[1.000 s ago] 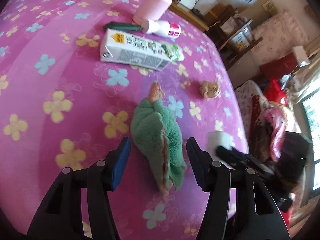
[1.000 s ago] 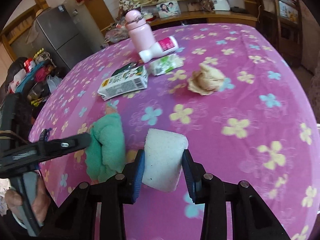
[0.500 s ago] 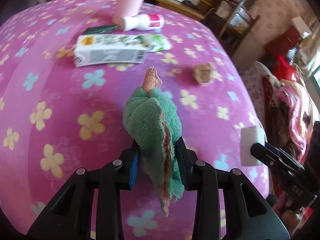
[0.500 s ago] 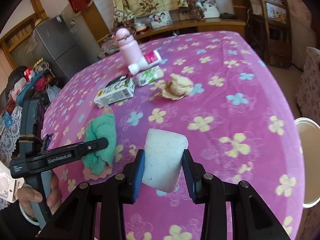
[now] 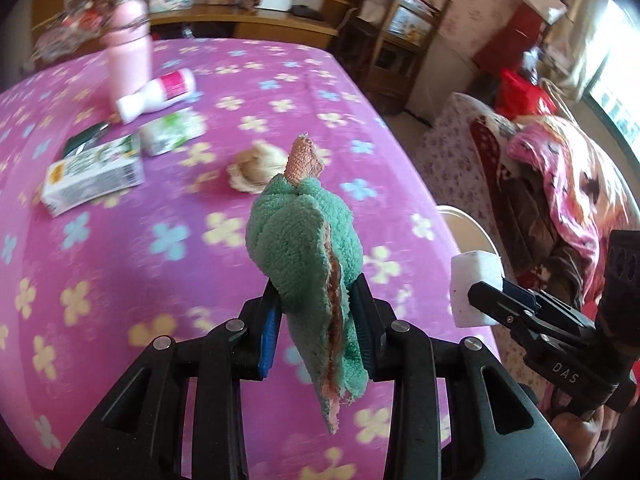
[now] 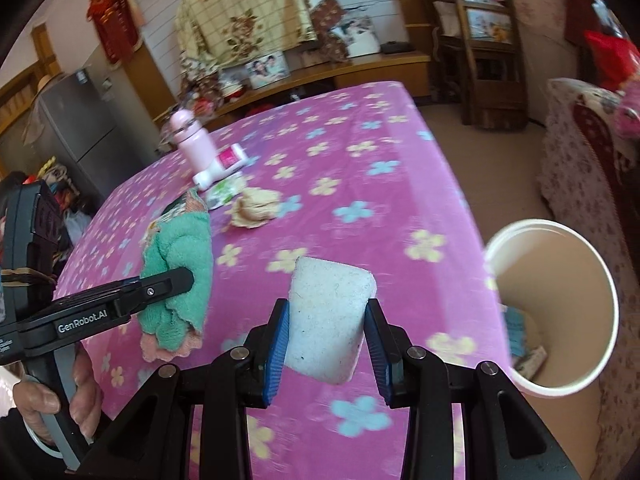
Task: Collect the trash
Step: 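Carry the cloth and sponge over the white bucket and open both tools to drop them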
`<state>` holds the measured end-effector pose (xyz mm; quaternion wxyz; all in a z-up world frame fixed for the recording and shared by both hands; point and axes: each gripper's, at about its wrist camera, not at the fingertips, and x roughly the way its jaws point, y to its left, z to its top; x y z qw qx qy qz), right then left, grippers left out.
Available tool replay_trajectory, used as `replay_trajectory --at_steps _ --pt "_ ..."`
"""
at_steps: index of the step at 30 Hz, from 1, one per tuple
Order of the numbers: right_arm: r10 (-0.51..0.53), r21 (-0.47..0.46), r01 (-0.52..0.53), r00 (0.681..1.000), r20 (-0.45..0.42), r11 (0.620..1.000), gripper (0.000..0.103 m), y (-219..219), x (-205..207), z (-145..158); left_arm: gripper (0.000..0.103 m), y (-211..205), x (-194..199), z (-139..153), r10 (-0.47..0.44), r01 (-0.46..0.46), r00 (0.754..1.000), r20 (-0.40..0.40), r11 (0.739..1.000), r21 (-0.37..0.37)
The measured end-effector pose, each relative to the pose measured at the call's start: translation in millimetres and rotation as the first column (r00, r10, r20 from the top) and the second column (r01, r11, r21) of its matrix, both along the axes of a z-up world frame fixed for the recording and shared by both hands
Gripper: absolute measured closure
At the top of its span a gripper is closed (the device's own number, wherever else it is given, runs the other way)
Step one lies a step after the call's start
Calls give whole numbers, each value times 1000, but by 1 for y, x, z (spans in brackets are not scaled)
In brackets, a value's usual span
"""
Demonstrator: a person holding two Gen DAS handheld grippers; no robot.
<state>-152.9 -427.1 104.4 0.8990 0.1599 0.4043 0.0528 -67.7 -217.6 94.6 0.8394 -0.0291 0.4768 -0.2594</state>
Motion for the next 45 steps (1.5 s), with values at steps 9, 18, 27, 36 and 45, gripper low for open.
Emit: replay_trajectory --at_steps 9,18,27,36,45 --pt "-143 21 144 989 -21 989 67 -75 -28 -10 72 -83 -10 0 -128 127 992 18 991 34" --pt "-277 37 280 958 -78 959 67 -144 -45 -33 72 -156 -13 -12 -223 224 974 -24 974 22" --pt "-345 59 356 928 -137 933 66 -189 -48 -63 72 -218 -9 -29 -275 276 959 -68 961 0" --pt "-404 56 415 903 -146 908 54 -208 -42 -75 68 -252 -8 -39 -303 304 950 -71 953 -5" --pt "-421 65 437 891 -170 897 51 -214 -45 -84 47 -251 -8 -44 -299 298 951 -75 954 -33"
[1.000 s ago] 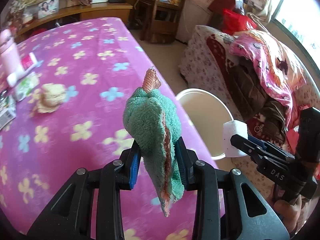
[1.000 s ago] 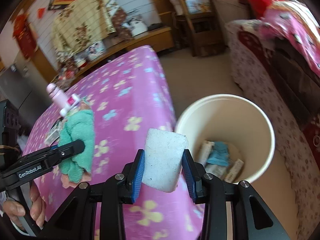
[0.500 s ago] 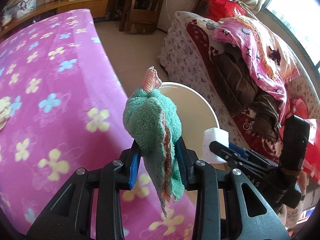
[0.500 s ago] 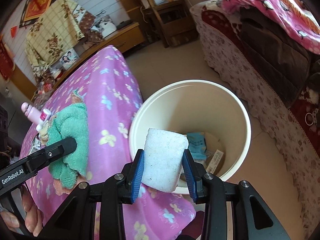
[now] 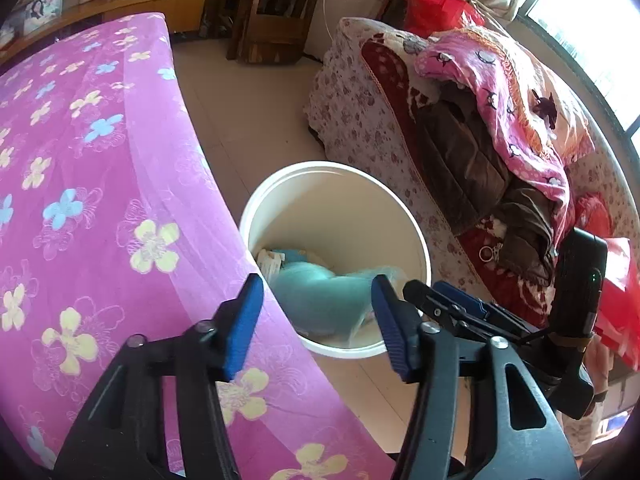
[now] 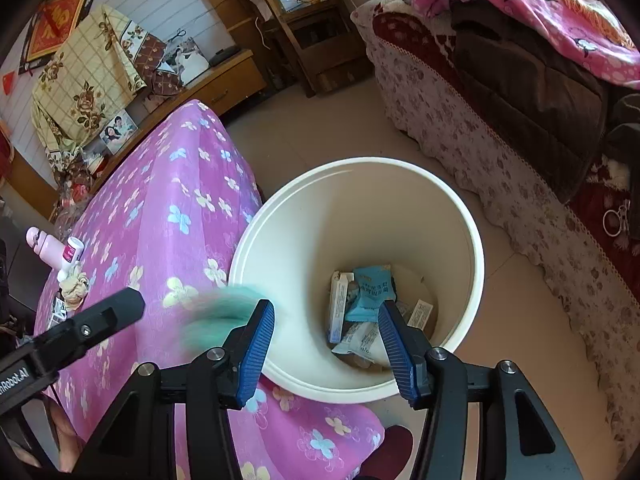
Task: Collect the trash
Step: 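Carry the cloth and sponge over the white bucket and open both tools to drop them, then move both open tools back toward the milk carton and beige tissue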
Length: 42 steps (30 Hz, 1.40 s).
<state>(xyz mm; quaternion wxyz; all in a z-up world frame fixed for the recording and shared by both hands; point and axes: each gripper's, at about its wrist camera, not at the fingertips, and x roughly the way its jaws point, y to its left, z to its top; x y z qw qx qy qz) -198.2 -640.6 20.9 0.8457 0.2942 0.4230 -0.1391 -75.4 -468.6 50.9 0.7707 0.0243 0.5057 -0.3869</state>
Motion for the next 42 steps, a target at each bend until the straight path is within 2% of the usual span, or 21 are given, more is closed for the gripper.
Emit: replay_trajectory --at_steps 8,15,21,28,42 --pt "8 14 -8 1000 -3 1000 51 5 -1 0 47 16 -2 3 32 -33 999 45 999 30" --pt "45 6 -45 999 11 999 50 26 0 13 47 42 -2 7 79 -83 994 80 995 53" --pt "83 -13 -83 996 32 997 42 51 4 27 47 70 -4 13 115 -126 984 137 990 70" --pt "158 -35 -156 986 44 987 42 92 19 41 47 116 -1 16 190 -207 966 176 975 83" --pt "322 -46 -321 946 32 946 37 185 64 49 47 231 15 17 330 -348 928 172 934 88"
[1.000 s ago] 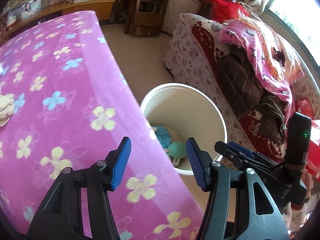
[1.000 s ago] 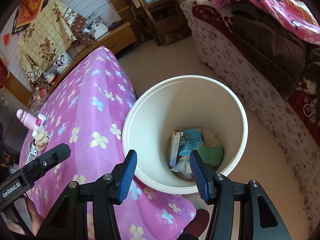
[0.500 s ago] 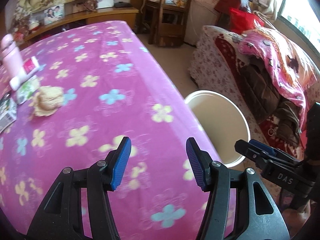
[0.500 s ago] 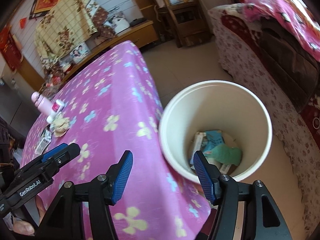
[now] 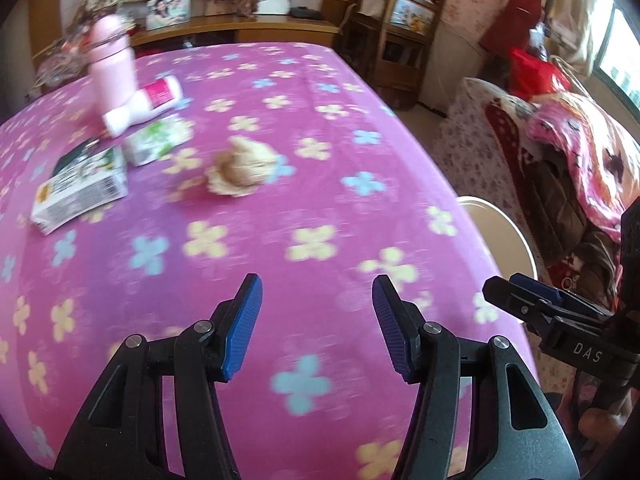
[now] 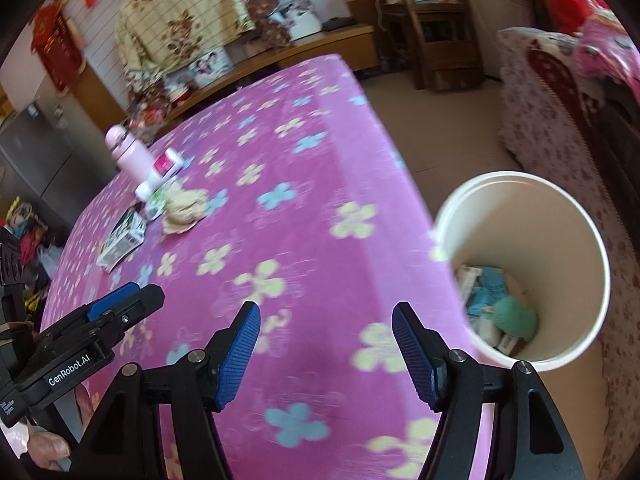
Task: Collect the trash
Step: 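Move both open tools back toward the milk carton and beige tissue, then close the left tool on the white milk carton while the right tool grasps the crumpled beige tissue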
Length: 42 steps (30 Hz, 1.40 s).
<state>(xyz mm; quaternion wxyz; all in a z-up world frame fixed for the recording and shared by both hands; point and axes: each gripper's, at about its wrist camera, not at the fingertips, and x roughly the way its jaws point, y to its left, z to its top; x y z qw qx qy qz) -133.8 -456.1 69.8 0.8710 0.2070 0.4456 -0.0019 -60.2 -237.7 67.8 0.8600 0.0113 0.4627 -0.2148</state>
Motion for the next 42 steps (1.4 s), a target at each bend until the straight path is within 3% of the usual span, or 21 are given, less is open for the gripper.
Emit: replay_trajectory --at_steps 9,12,19,24,26,32,36,37,42 --pt "121 -15 -122 992 -27 992 35 60 33 -3 47 105 39 -4 177 -177 984 4 984 35" --pt "148 -15 -149 988 -29 989 35 73 44 -3 47 144 64 0 263 -264 964 26 963 47" --pt "188 -11 -188 981 -48 982 34 95 67 -10 47 227 147 1 451 -453 891 46 888 81" --pt "209 -11 -210 976 -64 978 34 103 74 -14 47 251 189 -11 497 -496 868 18 863 97" --pt "214 -13 -216 975 -65 976 34 105 77 -14 47 252 199 -23 484 -479 875 -8 868 129" --pt "220 -1 -220 974 -50 976 34 108 86 -11 47 235 181 -39 368 -356 926 -79 924 137" --pt "224 -8 -225 974 -27 974 33 110 93 -8 47 223 147 -34 278 -271 953 -122 960 73" --pt "224 -15 -225 974 -19 974 28 110 96 -7 47 220 138 -30 256 -251 959 -125 967 50" --pt "233 -27 -233 972 10 972 26 113 124 -3 47 213 121 -9 231 -245 962 -146 966 -87"
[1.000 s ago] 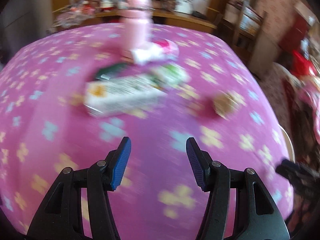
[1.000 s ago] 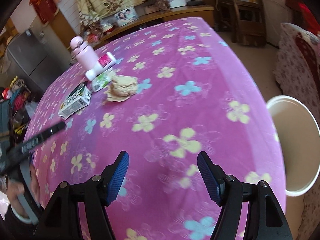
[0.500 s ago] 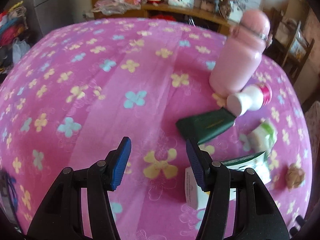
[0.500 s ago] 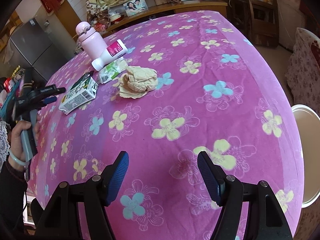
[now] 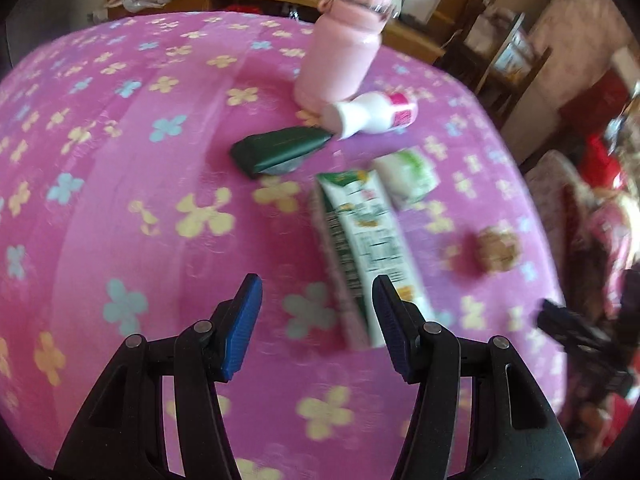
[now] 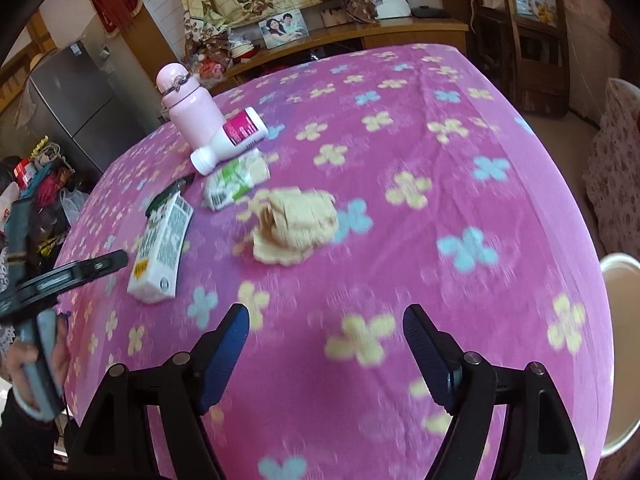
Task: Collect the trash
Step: 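Close the left tool on the white milk carton while the right tool grasps the crumpled beige tissue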
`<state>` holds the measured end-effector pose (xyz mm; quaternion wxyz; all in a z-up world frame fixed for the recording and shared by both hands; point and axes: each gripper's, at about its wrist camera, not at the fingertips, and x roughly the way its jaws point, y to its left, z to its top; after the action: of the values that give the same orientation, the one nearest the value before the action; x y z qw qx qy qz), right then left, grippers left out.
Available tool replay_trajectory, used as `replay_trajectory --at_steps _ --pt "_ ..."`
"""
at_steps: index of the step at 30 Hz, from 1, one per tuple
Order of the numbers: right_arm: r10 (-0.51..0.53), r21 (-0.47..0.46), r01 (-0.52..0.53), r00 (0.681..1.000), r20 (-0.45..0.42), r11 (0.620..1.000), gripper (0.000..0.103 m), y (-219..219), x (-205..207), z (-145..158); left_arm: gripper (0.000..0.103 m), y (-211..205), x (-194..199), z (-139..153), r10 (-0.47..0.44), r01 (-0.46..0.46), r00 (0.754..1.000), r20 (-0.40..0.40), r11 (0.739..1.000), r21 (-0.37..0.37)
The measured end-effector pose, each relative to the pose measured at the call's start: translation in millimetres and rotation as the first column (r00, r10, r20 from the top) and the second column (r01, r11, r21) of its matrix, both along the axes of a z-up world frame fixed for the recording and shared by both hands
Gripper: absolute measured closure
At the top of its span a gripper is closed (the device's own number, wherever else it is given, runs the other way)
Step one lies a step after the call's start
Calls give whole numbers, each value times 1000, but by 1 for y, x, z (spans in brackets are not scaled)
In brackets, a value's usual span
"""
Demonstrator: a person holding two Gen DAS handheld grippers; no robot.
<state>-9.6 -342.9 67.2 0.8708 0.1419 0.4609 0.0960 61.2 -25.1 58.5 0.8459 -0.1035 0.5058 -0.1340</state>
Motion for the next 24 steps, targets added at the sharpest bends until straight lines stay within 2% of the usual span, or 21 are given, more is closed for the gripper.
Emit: replay_trajectory --at_steps 2,3,5,9,14,15,16,17,18,20,24 --pt "19 -8 -19 1000 12 1000 25 6 13 0 43 -3 0 6 16 -15 1000 5 999 -51" --pt "25 -12 -24 1000 16 1000 24 9 19 0 38 -6 1 7 27 -26 1000 7 997 -67" --pt "27 -19 -27 999 25 999 22 15 31 -2 34 -12 4 7 56 -55 998 15 996 -65" --pt "16 -16 -16 999 37 1000 21 21 51 -7 34 -30 14 -3 80 -80 997 9 997 -22" --pt "8 -8 -7 1000 12 1000 21 23 67 -23 34 -51 25 -26 107 -106 994 -6 990 92" --pt "9 -7 -9 999 34 1000 25 23 66 -22 34 -53 26 -30 110 -108 994 -10 988 108" --pt "15 0 -15 999 46 1000 41 22 65 -22 34 -55 26 -34 110 -107 994 -15 988 112" --pt "19 14 -20 999 43 1000 63 21 64 -23 34 -55 25 -37 108 -105 994 -18 989 106" --pt "24 41 -25 999 37 999 68 19 63 -24 35 -55 22 -36 106 -106 994 2 988 112" --pt "19 86 -22 999 40 996 72 12 57 -24 49 -57 18 -36 82 -81 997 3 991 109" --pt "30 89 -36 997 67 995 73 7 35 -13 49 -57 2 -30 57 -58 998 13 993 99"
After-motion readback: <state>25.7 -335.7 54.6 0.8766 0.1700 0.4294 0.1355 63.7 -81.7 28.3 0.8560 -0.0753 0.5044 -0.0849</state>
